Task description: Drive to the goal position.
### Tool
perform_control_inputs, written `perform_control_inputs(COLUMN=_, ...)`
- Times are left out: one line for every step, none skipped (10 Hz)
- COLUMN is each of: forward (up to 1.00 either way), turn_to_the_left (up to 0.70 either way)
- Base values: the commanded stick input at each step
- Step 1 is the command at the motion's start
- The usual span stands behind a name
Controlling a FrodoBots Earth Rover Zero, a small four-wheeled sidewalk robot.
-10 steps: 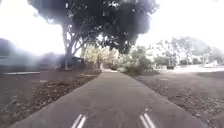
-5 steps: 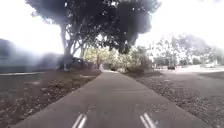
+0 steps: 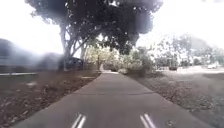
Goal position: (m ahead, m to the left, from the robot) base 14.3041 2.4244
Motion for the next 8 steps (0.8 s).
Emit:
perform_control_inputs(forward=0.70, turn_to_the_left=0.00)
perform_control_inputs(forward=0.70, turn_to_the_left=0.00)
perform_control_inputs(forward=0.70, turn_to_the_left=0.00)
perform_control_inputs(forward=0.70, turn_to_the_left=0.00)
perform_control_inputs(forward=0.70, turn_to_the_left=0.00)
perform_control_inputs(forward=0.70, turn_to_the_left=0.00)
perform_control_inputs(forward=0.70, turn_to_the_left=0.00)
perform_control_inputs(forward=0.70, turn_to_the_left=0.00)
